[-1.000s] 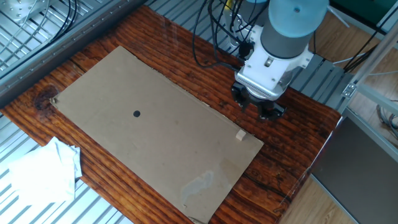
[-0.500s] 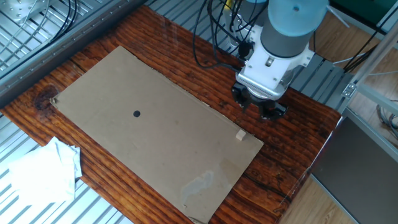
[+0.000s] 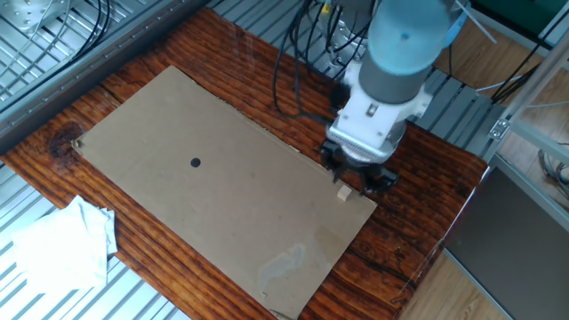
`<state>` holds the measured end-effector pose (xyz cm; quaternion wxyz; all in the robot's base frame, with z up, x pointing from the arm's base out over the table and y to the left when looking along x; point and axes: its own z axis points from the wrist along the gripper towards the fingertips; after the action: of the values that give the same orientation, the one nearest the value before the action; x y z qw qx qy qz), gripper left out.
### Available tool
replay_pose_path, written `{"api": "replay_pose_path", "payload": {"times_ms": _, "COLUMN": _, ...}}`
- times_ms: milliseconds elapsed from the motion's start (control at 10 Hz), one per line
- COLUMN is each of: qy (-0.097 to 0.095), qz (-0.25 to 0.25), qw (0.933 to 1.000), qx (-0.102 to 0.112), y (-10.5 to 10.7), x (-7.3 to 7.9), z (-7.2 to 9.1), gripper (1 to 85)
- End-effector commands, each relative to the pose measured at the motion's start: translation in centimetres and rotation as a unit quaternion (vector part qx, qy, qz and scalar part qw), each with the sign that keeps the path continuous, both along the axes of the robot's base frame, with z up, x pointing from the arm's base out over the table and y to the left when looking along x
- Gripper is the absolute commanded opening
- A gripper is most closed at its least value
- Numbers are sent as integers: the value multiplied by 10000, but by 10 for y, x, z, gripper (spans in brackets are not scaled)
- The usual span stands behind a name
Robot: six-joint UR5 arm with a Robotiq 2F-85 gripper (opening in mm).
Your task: Grab the block and place it at the designated location
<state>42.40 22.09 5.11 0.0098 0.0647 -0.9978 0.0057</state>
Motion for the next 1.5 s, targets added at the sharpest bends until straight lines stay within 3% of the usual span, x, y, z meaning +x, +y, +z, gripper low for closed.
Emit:
{"api": "replay_pose_path", "payload": {"times_ms": 0, "qy": -72, "qz": -169, "qw": 9997, "qx": 157, "y": 2, "x": 10, "z": -20, "gripper": 510}}
{"api": "replay_pose_path", "payload": {"times_ms": 100, "qy": 66, "qz": -239, "qw": 9996, "qx": 161, "y": 2, "x": 4, "z": -23, "gripper": 507}}
{"api": "replay_pose_path", "payload": {"times_ms": 400, "qy": 79, "qz": -270, "qw": 9996, "qx": 75, "y": -6, "x": 7, "z": -36, "gripper": 490}}
{"api": "replay_pose_path", "payload": {"times_ms": 600, "qy": 152, "qz": -455, "qw": 9988, "qx": 37, "y": -9, "x": 1, "z": -33, "gripper": 480}}
{"api": "replay_pose_path", "payload": {"times_ms": 900, "qy": 358, "qz": -628, "qw": 9972, "qx": 179, "y": 2, "x": -11, "z": -34, "gripper": 453}}
{"api": "replay_pose_path", "payload": {"times_ms": 1400, "qy": 284, "qz": -684, "qw": 9972, "qx": 112, "y": -1, "x": -9, "z": -37, "gripper": 417}}
